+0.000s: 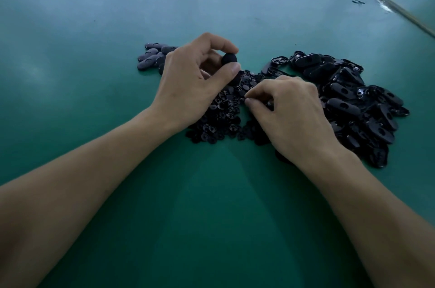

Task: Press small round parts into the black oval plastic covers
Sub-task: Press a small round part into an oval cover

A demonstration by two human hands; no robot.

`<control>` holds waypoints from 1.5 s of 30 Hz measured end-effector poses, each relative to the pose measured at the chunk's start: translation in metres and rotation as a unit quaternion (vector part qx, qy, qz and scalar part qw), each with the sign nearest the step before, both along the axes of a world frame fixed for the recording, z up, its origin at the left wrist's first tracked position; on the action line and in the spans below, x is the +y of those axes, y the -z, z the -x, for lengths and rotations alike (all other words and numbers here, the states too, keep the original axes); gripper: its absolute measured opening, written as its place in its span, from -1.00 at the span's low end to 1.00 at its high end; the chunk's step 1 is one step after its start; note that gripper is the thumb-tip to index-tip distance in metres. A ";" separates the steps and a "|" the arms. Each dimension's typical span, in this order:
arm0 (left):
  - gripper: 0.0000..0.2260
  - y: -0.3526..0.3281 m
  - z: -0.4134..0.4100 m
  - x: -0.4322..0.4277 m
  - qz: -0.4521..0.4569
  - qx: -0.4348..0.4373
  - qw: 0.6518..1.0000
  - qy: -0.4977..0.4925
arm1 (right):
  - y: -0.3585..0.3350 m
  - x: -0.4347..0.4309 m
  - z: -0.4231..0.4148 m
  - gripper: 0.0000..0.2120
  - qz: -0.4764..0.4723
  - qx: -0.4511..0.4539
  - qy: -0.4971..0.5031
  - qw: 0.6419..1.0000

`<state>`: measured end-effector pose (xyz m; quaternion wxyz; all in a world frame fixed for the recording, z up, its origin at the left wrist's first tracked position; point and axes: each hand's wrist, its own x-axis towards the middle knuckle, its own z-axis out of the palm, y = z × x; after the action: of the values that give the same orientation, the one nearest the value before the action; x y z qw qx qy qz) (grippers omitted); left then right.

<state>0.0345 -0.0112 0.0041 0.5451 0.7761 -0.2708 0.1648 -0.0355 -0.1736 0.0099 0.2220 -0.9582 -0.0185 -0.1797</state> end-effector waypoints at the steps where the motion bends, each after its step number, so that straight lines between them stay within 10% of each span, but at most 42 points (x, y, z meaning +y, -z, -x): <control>1: -0.83 0.000 0.000 0.000 0.003 0.001 1.000 -0.003 | 0.000 0.000 0.000 -0.86 -0.010 -0.002 0.000 1.000; 45: -0.84 0.002 0.005 -0.001 0.041 0.057 0.997 0.040 | -0.004 0.003 -0.001 -0.85 -0.119 -0.117 -0.051 0.985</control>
<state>0.0298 -0.0127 0.0017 0.5975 0.7494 -0.2636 0.1095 -0.0345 -0.1707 0.0136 0.3392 -0.8952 -0.0716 -0.2800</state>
